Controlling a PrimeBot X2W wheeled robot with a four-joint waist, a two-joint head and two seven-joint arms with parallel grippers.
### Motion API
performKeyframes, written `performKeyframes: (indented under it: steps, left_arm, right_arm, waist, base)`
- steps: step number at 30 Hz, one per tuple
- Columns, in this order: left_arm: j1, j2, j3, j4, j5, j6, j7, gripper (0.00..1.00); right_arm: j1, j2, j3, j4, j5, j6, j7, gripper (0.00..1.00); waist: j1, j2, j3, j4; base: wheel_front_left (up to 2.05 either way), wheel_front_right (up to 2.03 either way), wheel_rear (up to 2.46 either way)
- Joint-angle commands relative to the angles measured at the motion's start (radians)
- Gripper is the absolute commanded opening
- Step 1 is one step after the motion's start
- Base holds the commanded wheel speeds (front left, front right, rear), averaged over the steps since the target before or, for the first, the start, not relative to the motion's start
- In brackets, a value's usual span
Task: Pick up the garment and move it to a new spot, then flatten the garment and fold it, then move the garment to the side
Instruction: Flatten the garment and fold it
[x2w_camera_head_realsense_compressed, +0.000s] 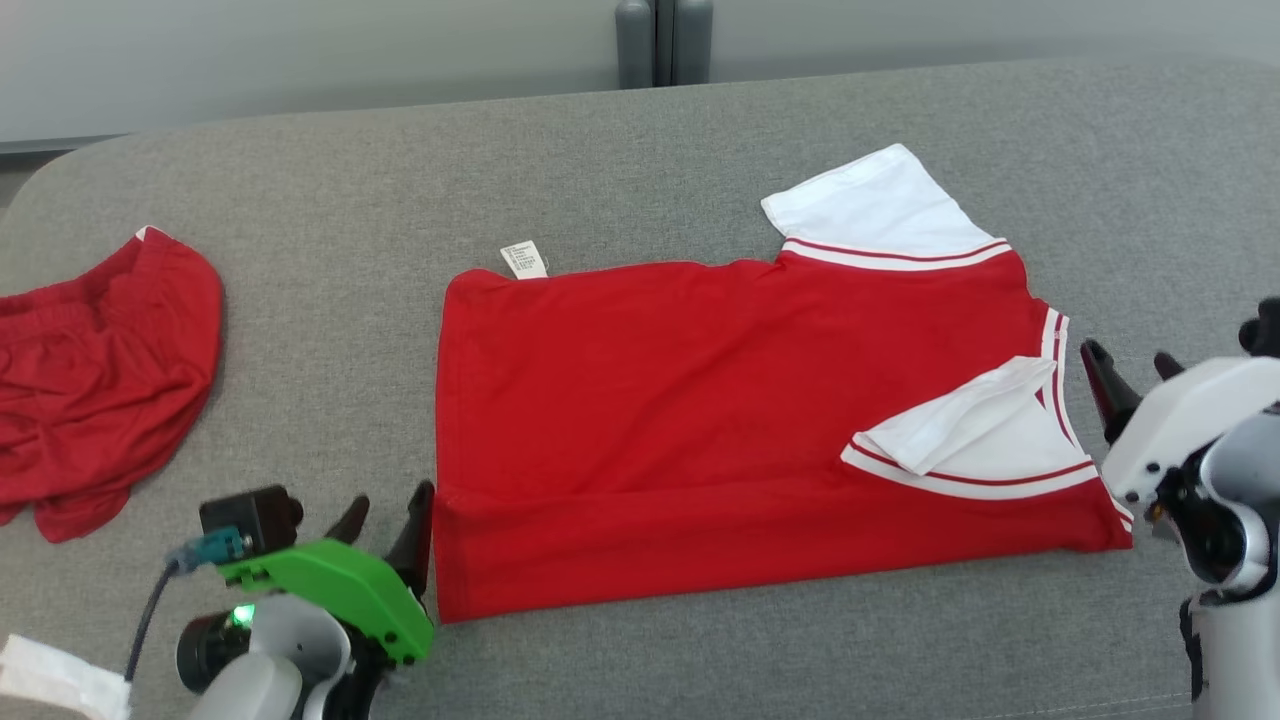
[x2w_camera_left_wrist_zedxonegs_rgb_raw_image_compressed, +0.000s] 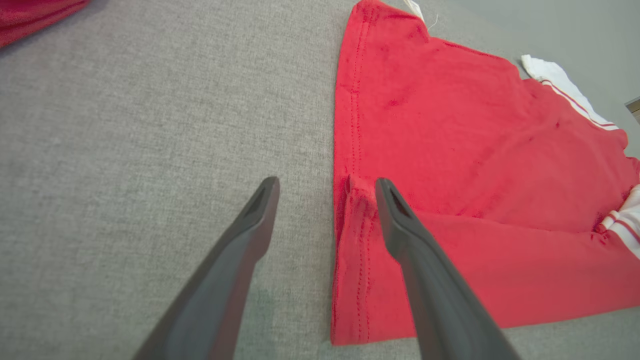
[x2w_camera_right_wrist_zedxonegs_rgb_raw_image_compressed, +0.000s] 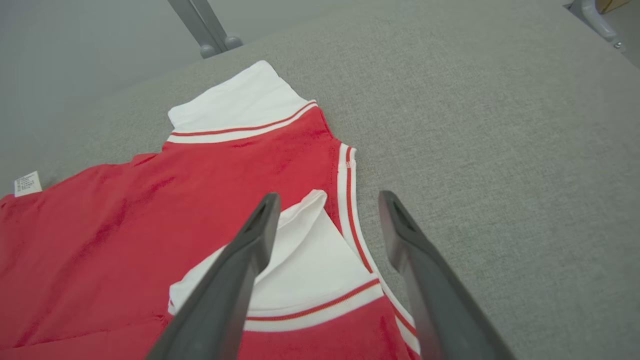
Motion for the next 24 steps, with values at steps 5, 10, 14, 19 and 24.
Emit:
performKeyframes:
  steps: [5, 10, 14, 19, 24]
  left_arm:
    - [-0.173, -0.007, 0.027, 0.062, -0.030, -0.040, 0.045, 1.00]
    - [-0.344, -0.024, 0.027, 0.177, -0.039, -0.069, 0.098, 1.00]
    - [-0.475, -0.041, 0.015, 0.277, -0.024, -0.083, 0.133, 1.00]
    - [-0.600, -0.066, -0.003, 0.387, -0.003, -0.106, 0.129, 1.00]
    - [-0.678, -0.084, -0.041, 0.499, 0.038, -0.124, 0.121, 1.00]
  right_arm:
    - [-0.185, -0.071, 0.114, 0.044, 0.018, 0.000, 0.050, 1.00]
    - [-0.366, -0.120, 0.212, 0.183, 0.056, 0.000, 0.047, 1.00]
    - [-0.501, -0.140, 0.260, 0.305, 0.069, 0.000, 0.025, 1.00]
    - [-0.619, -0.157, 0.315, 0.416, 0.079, 0.000, -0.022, 1.00]
    - [-0.701, -0.163, 0.363, 0.505, 0.096, 0.000, -0.074, 1.00]
  waist:
    - [0.0000, 0.0000, 0.045, -0.009]
    - [0.0000, 0.0000, 0.105, -0.019]
    - [0.0000, 0.0000, 0.161, -0.024]
    - [0.0000, 0.0000, 0.210, -0.024]
    - [0.0000, 0.0000, 0.249, -0.030]
  base:
    - [0.00, 0.00, 0.00]
    - [0.00, 0.00, 0.00]
    - [0.00, 0.00, 0.00]
    - [0.00, 0.00, 0.00]
    - [0.00, 0.00, 0.00]
